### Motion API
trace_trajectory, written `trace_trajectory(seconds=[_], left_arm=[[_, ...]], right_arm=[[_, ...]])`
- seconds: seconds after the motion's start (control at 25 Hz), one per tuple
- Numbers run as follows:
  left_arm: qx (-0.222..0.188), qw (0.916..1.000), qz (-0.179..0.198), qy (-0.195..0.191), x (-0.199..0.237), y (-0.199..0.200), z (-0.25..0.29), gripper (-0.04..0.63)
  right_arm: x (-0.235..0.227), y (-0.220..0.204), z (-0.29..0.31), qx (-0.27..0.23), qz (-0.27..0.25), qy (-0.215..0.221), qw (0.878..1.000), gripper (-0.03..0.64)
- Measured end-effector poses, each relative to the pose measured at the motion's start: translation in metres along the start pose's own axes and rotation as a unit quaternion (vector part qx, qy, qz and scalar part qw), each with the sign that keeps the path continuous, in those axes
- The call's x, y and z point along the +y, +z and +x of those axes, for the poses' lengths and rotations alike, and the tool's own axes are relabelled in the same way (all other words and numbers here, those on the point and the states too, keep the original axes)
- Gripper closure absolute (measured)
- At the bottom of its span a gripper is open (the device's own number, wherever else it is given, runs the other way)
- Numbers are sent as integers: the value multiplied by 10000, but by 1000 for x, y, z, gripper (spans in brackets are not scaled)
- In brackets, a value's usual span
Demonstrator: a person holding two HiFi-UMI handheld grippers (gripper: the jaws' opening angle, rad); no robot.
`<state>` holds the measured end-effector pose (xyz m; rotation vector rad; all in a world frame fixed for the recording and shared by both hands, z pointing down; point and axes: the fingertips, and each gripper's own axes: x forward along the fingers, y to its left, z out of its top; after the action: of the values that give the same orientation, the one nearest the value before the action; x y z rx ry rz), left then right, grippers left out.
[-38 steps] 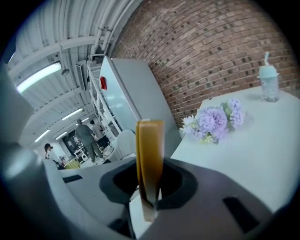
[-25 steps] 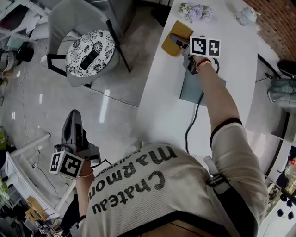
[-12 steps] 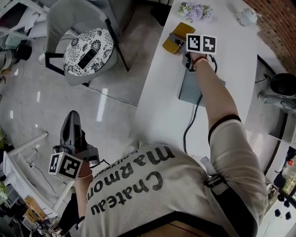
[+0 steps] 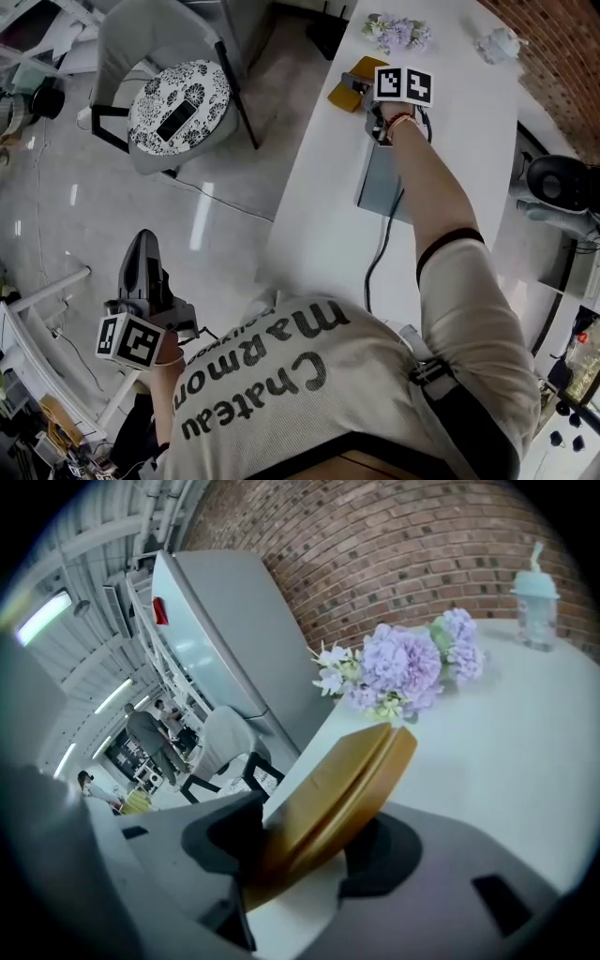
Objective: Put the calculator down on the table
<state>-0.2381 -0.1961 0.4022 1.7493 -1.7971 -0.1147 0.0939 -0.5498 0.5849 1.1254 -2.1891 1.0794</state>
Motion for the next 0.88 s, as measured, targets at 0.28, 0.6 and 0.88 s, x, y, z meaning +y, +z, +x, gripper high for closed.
trace_trajectory(seconds=[0.28, 0.6, 0.88], left_arm=[[4, 10000, -8, -6, 0, -3, -4, 594], [-53, 10000, 3, 56, 0, -2, -8, 594], [-49, 9996, 253, 77, -2, 5, -10, 594]], right_arm=[[-1, -3, 5, 380, 195, -243, 9988, 357], [-4, -5, 8, 836, 151, -502, 9951, 353], [0, -6, 7, 1032, -30, -578, 9930, 342]])
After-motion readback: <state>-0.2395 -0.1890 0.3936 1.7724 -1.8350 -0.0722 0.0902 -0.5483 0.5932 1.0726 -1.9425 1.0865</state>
